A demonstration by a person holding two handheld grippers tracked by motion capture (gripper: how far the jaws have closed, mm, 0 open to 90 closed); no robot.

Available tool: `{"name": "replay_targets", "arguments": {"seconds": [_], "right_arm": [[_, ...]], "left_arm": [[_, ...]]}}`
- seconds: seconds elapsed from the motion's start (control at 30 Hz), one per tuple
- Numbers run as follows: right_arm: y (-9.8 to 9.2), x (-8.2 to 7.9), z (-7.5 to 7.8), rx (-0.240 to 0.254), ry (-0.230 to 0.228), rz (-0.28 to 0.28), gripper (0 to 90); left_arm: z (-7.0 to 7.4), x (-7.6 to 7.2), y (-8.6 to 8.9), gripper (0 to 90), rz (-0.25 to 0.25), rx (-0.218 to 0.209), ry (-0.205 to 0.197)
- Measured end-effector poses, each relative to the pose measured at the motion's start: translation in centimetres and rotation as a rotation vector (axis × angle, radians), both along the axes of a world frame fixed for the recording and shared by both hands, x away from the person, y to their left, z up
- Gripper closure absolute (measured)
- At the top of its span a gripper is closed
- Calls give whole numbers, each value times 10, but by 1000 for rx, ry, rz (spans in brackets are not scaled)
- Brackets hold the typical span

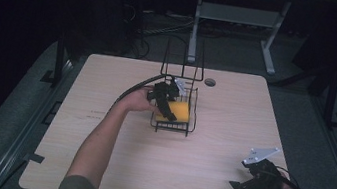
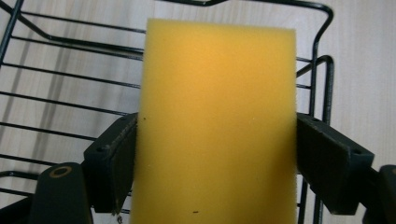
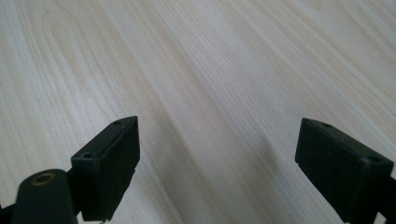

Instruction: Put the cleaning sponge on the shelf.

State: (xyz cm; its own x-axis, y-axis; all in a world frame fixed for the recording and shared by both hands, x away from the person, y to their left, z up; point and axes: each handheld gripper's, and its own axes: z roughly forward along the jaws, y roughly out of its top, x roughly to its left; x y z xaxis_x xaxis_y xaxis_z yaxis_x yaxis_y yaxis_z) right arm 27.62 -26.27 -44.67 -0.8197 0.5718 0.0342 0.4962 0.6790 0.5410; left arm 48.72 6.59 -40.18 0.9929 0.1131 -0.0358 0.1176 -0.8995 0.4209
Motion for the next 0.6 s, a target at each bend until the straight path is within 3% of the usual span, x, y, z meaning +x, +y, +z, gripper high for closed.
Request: {"name": "replay_targets", "arguments": {"seconds": [0.6], "right_arm": [[2,-1,2,-2,4,3,136]], "left_arm": [[12,-6,10,200,-2,-9,-29]]}}
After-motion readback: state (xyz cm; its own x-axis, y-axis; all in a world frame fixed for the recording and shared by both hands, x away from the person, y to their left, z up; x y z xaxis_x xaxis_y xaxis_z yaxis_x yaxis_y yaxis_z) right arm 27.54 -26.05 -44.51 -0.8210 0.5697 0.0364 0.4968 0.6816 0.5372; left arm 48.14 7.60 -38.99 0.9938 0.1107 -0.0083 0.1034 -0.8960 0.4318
